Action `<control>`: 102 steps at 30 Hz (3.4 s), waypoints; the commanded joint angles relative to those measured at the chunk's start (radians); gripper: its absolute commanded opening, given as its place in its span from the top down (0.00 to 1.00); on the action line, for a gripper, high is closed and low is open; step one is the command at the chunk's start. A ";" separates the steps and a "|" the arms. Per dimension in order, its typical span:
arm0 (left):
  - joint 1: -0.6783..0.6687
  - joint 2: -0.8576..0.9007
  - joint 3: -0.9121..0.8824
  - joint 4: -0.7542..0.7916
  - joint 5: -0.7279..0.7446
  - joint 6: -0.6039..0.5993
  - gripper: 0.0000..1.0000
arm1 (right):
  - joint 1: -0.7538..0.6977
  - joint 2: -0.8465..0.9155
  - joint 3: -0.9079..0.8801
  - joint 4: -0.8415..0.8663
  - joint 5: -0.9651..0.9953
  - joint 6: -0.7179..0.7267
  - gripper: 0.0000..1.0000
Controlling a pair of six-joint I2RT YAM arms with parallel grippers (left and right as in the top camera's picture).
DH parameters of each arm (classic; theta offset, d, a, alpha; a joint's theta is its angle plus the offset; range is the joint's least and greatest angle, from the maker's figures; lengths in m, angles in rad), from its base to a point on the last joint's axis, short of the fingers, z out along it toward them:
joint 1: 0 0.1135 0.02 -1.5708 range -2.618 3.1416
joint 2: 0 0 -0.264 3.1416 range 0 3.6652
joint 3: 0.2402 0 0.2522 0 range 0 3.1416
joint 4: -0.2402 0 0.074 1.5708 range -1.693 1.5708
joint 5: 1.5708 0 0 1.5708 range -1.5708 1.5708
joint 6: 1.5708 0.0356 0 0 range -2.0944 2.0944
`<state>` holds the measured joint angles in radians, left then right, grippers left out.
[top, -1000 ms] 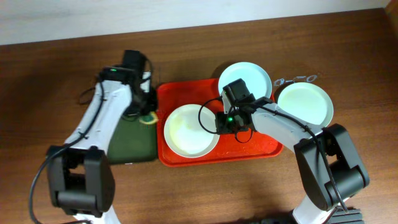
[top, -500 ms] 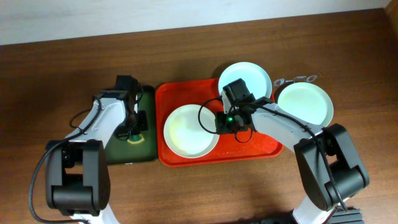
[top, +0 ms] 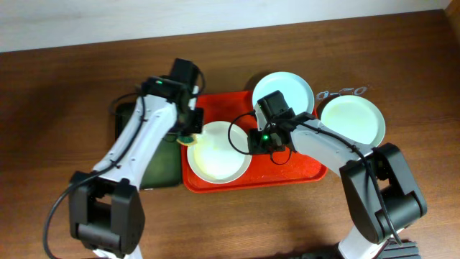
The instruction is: Clean dirty plates on tray and stack at the side
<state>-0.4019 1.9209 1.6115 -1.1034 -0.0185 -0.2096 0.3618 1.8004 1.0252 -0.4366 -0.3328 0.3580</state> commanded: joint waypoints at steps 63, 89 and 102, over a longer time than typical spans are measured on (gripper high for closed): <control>0.278 0.053 -0.203 0.078 -0.110 0.002 1.00 | 0.005 0.005 -0.007 0.003 -0.015 -0.014 0.96; 0.431 -0.251 0.054 -0.016 -0.076 -0.078 0.01 | 0.005 0.006 -0.008 -0.020 0.056 -0.013 0.72; 0.431 -0.251 0.054 -0.016 -0.076 -0.078 0.01 | 0.005 0.009 -0.008 -0.065 0.056 0.031 0.73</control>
<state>0.0284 1.6669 1.6642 -1.1179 -0.1013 -0.2775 0.3618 1.8057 1.0225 -0.4938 -0.2890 0.3473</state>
